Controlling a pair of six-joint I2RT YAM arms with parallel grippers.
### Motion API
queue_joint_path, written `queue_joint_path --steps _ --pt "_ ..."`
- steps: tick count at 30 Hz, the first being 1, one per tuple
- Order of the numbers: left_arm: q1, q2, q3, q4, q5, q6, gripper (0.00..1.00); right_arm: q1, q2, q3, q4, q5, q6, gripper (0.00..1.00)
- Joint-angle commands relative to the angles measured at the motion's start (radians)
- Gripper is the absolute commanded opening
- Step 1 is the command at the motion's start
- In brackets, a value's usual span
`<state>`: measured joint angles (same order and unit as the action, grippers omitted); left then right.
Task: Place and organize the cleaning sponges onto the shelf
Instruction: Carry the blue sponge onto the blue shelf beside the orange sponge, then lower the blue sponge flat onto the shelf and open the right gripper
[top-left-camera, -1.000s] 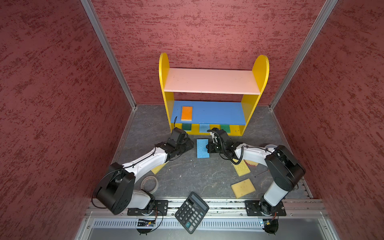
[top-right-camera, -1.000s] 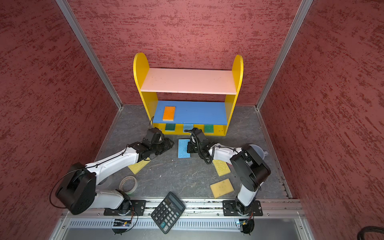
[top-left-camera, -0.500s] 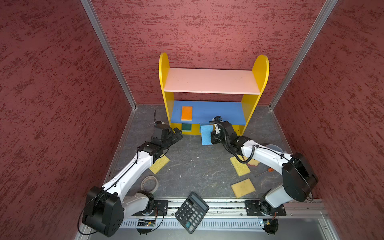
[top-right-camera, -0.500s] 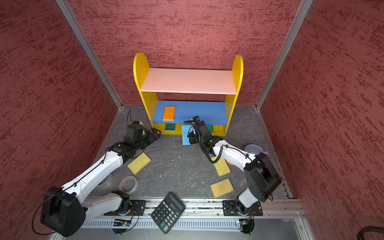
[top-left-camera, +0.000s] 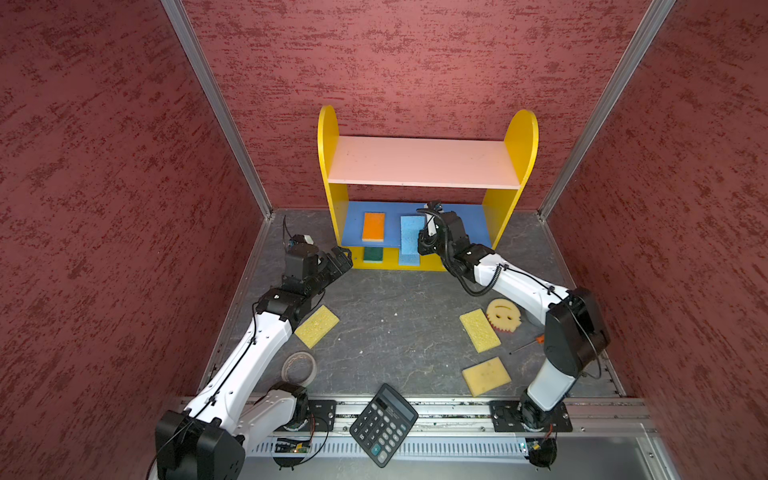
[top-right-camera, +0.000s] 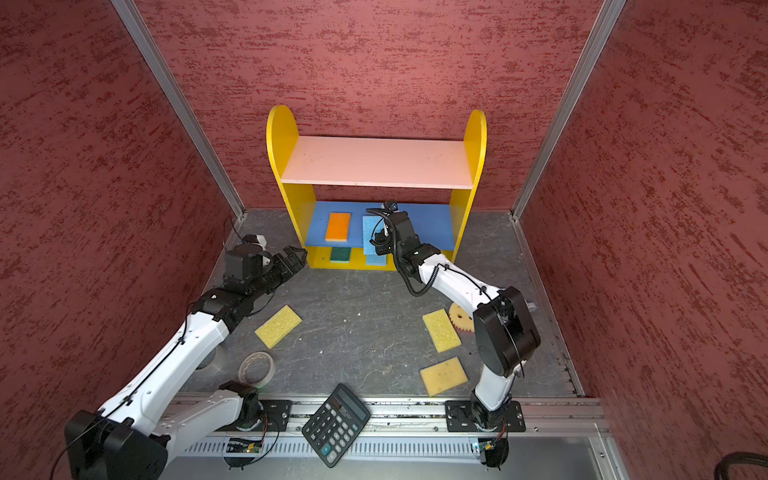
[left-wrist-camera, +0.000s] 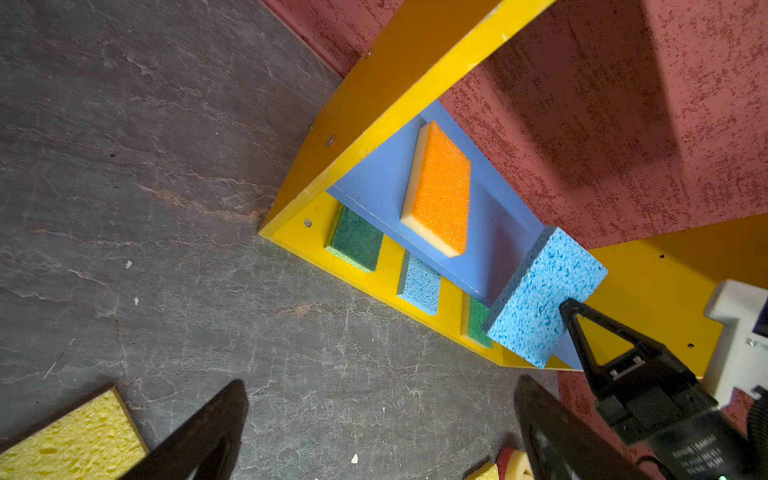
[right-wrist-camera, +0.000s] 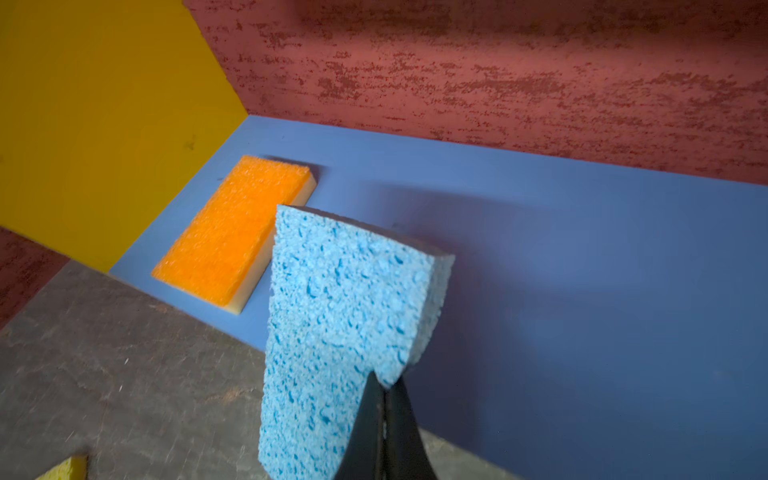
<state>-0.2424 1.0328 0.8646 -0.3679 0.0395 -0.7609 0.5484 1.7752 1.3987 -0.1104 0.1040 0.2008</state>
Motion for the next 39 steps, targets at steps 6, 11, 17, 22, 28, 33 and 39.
queue_joint_path --steps 6,11,17,22,28,33,39 --pt "0.028 0.021 0.020 -0.012 0.038 0.014 0.97 -0.049 0.131 0.147 -0.013 -0.065 0.013 0.00" --pt "0.028 0.045 0.035 -0.021 0.075 -0.003 0.92 -0.060 0.187 0.196 -0.020 -0.075 0.016 0.00" --pt "0.028 0.054 0.037 -0.025 0.078 -0.014 0.90 -0.072 0.221 0.212 -0.021 -0.054 0.011 0.00" --pt "0.023 0.076 0.041 -0.029 0.090 -0.025 0.88 -0.076 0.240 0.218 -0.018 -0.033 -0.001 0.00" --pt "0.012 0.108 0.046 -0.029 0.093 -0.040 0.89 -0.079 0.248 0.220 -0.016 -0.024 -0.024 0.00" --pt "-0.005 0.125 0.057 -0.025 0.083 -0.044 0.89 -0.085 0.250 0.227 -0.015 -0.018 -0.040 0.01" --pt "-0.029 0.156 0.074 -0.035 0.068 -0.044 0.89 -0.095 0.263 0.241 -0.021 -0.023 -0.049 0.03"
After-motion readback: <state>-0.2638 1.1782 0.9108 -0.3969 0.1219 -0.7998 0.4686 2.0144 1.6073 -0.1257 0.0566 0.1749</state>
